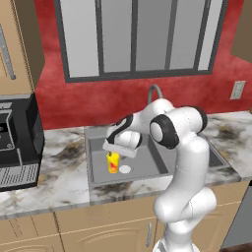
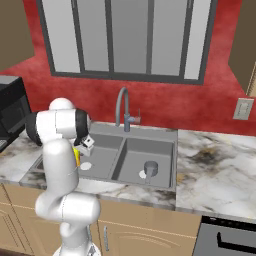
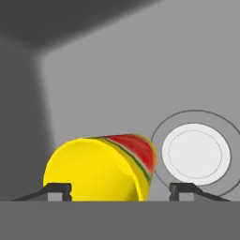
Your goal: Move any existing items from the left basin to the right basin for drying. Then move the cup from the counter to the left basin of the sink for washing.
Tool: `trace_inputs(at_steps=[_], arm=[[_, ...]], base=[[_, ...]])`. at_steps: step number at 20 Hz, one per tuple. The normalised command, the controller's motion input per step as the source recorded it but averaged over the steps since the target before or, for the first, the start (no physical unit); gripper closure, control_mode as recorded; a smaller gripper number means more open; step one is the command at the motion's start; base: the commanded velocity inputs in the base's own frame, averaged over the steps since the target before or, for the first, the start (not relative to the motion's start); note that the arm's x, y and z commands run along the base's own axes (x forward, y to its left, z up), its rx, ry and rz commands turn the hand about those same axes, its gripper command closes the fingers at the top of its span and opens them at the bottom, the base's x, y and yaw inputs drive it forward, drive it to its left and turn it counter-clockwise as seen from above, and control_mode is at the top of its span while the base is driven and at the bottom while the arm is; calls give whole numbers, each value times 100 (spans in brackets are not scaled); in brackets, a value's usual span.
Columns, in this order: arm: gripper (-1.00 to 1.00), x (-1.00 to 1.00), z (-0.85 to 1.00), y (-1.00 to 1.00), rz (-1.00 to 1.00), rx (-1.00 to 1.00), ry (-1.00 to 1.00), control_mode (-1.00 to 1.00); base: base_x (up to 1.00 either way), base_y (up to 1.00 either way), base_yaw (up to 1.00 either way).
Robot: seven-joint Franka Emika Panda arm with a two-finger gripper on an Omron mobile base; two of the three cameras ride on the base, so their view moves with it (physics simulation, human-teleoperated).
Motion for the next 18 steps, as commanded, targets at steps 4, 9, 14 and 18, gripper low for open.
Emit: trace_inputs(at_steps=[4, 9, 14, 18], arm=[[-100, 0, 31, 0, 0, 0, -3, -100], [-100, -10, 78, 0, 0, -5, -8, -100], [-100, -24, 84, 0, 0, -11, -14, -100], [-100, -38, 69, 1, 0, -13, -18, -100]], base=[[0, 0, 0], [0, 0, 0], [0, 0, 0], [0, 0, 0]])
